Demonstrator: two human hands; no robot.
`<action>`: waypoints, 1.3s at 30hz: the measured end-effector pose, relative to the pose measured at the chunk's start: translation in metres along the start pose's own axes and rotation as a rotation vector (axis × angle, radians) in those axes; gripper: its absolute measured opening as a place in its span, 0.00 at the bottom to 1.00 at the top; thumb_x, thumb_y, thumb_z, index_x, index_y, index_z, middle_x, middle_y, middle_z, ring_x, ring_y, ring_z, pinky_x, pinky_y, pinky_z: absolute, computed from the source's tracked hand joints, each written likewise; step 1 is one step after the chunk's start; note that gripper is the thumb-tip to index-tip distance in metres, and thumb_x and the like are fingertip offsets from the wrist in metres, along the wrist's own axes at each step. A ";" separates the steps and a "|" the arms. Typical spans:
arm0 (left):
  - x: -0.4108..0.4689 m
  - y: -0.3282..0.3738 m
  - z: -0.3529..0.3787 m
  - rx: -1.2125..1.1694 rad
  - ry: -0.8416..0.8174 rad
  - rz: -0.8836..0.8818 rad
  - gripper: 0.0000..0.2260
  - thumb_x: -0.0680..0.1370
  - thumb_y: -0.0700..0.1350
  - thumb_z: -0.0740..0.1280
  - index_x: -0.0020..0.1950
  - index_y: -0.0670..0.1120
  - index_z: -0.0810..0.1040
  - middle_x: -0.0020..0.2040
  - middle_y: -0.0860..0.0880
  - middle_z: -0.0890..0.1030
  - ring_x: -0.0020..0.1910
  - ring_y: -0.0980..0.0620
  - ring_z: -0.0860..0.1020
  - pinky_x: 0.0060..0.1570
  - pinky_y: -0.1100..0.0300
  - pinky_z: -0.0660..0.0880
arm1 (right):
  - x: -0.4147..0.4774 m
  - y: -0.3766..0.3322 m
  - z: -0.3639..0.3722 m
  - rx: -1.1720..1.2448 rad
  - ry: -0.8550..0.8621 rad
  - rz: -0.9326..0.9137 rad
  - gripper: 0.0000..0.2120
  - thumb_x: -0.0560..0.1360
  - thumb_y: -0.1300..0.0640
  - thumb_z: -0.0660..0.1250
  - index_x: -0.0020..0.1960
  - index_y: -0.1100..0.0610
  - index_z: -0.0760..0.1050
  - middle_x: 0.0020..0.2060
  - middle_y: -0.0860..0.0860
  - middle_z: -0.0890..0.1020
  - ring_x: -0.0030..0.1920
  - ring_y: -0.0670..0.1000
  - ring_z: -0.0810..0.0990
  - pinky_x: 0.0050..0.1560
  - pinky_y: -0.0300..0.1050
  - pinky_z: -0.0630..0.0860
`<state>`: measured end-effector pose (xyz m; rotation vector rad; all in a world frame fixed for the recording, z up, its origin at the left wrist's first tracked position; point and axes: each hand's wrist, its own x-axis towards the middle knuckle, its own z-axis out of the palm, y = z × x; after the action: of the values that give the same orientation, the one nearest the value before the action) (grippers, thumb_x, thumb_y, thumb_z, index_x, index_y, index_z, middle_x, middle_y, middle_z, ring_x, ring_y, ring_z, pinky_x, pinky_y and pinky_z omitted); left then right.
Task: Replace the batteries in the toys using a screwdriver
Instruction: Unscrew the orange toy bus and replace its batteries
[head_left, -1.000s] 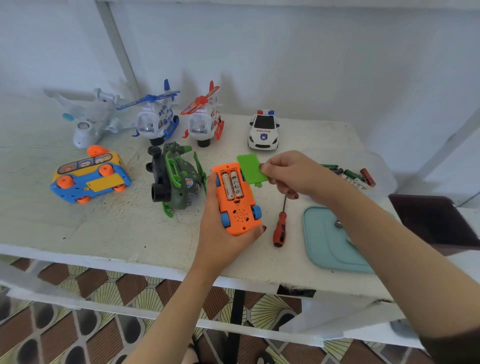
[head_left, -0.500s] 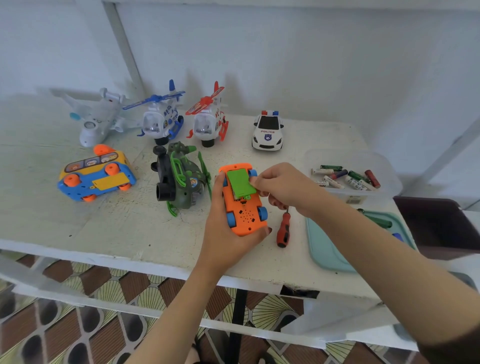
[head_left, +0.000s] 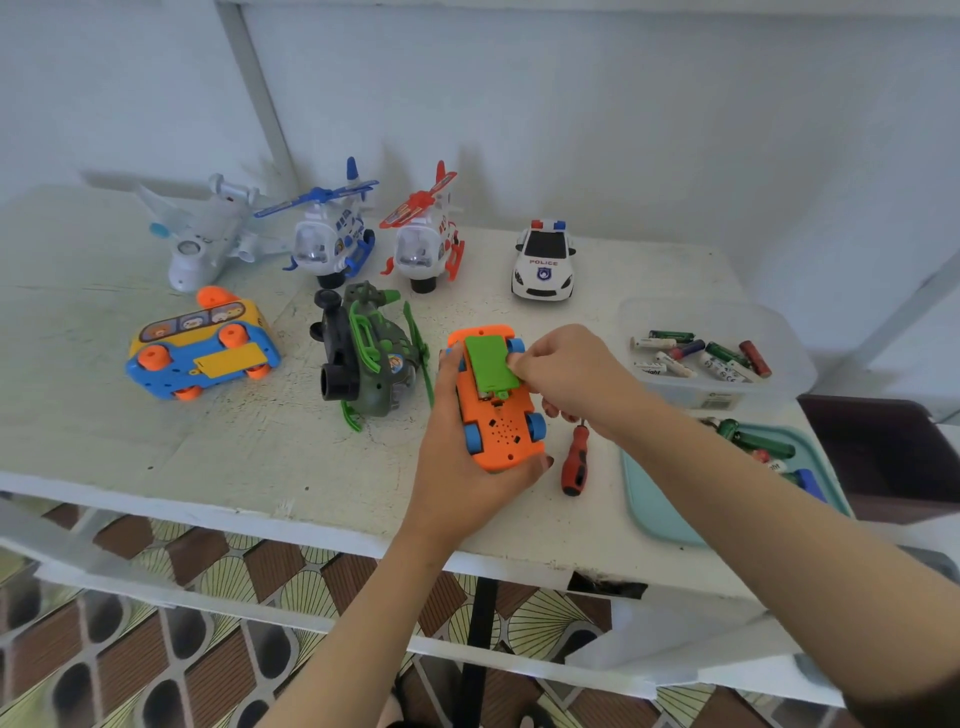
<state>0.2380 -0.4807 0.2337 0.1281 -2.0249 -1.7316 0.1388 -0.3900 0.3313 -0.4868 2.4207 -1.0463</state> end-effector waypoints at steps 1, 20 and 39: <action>0.000 0.001 0.000 -0.002 0.005 0.002 0.46 0.65 0.45 0.78 0.75 0.61 0.55 0.71 0.51 0.69 0.61 0.53 0.78 0.52 0.59 0.79 | 0.000 0.001 0.001 -0.086 0.027 -0.048 0.13 0.79 0.55 0.61 0.41 0.61 0.76 0.33 0.56 0.74 0.29 0.50 0.70 0.29 0.40 0.67; -0.001 0.005 0.001 -0.016 0.013 -0.019 0.38 0.65 0.40 0.79 0.67 0.58 0.63 0.65 0.49 0.73 0.56 0.51 0.80 0.48 0.62 0.79 | 0.003 0.017 0.004 -0.179 0.112 -0.299 0.10 0.77 0.53 0.66 0.39 0.54 0.71 0.32 0.46 0.74 0.33 0.45 0.72 0.32 0.35 0.68; -0.002 0.006 0.002 -0.031 0.015 -0.053 0.36 0.65 0.37 0.77 0.66 0.56 0.63 0.63 0.52 0.74 0.56 0.55 0.81 0.48 0.65 0.78 | 0.003 0.042 0.018 0.304 0.005 -0.283 0.14 0.71 0.58 0.74 0.42 0.52 0.68 0.32 0.46 0.68 0.33 0.46 0.67 0.33 0.37 0.68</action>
<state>0.2402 -0.4771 0.2383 0.1861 -2.0000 -1.7884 0.1405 -0.3748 0.2883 -0.7322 2.1826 -1.5058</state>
